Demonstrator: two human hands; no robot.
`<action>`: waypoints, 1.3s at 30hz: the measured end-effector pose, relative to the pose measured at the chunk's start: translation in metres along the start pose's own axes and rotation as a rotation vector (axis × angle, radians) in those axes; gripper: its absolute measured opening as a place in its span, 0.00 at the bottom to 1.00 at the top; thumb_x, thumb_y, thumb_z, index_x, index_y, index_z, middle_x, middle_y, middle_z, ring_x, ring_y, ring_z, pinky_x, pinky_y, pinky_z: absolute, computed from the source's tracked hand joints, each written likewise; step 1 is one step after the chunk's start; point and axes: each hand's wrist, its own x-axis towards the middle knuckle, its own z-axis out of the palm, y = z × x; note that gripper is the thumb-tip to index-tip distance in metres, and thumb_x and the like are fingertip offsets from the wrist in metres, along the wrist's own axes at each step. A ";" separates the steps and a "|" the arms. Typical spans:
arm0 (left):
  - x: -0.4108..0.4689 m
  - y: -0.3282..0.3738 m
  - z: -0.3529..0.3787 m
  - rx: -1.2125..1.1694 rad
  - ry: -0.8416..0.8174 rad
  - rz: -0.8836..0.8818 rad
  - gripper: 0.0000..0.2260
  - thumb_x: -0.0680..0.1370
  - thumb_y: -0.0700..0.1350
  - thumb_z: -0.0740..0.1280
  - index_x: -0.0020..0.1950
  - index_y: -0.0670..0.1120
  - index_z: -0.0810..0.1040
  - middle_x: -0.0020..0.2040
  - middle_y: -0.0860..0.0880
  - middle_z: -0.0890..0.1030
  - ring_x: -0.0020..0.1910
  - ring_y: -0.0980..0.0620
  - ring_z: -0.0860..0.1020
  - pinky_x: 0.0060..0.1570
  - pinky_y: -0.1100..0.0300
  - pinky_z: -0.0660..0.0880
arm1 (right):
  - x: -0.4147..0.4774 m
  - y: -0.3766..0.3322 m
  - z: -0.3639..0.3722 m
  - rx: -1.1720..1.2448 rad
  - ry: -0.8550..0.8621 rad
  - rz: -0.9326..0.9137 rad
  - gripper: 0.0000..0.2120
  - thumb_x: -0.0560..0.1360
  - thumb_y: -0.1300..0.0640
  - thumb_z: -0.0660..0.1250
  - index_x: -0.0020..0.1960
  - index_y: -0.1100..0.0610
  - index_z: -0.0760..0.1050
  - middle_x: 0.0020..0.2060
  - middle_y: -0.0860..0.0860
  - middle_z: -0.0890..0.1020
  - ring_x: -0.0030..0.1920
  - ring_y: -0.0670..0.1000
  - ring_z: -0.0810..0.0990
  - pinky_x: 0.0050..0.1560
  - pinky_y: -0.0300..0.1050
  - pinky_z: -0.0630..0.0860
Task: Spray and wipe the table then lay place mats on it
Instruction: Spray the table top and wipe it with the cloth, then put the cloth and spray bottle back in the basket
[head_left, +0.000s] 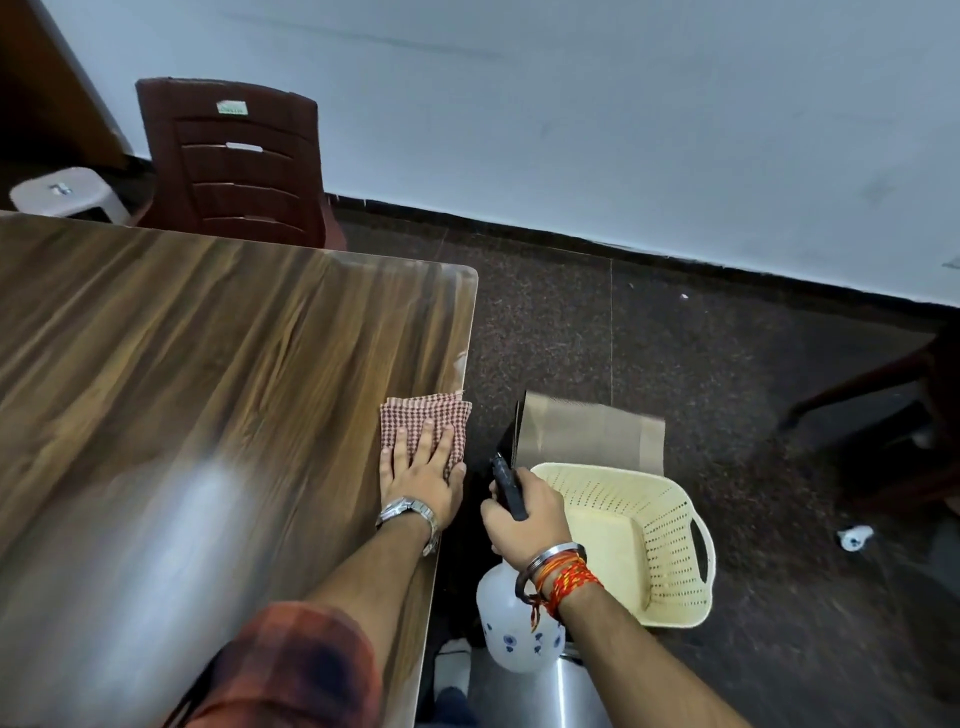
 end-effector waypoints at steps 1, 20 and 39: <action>0.015 0.004 -0.002 0.000 0.007 0.000 0.27 0.80 0.62 0.47 0.78 0.62 0.45 0.79 0.57 0.44 0.78 0.47 0.39 0.73 0.47 0.36 | 0.011 -0.004 -0.002 -0.018 0.007 -0.010 0.11 0.62 0.49 0.64 0.40 0.55 0.74 0.34 0.55 0.80 0.36 0.60 0.81 0.39 0.57 0.81; 0.153 0.041 -0.032 -0.007 -0.080 -0.007 0.23 0.82 0.57 0.49 0.77 0.63 0.50 0.79 0.58 0.47 0.78 0.46 0.42 0.74 0.43 0.39 | 0.084 0.010 -0.057 -0.110 0.104 -0.058 0.10 0.67 0.53 0.66 0.36 0.59 0.70 0.31 0.52 0.75 0.30 0.48 0.69 0.30 0.42 0.63; -0.012 0.161 0.006 -0.450 -0.260 0.068 0.15 0.81 0.50 0.61 0.66 0.47 0.77 0.61 0.46 0.80 0.61 0.45 0.77 0.57 0.60 0.71 | 0.041 0.119 -0.149 -0.127 0.319 -0.056 0.06 0.73 0.55 0.68 0.44 0.52 0.71 0.30 0.49 0.76 0.32 0.54 0.77 0.35 0.45 0.69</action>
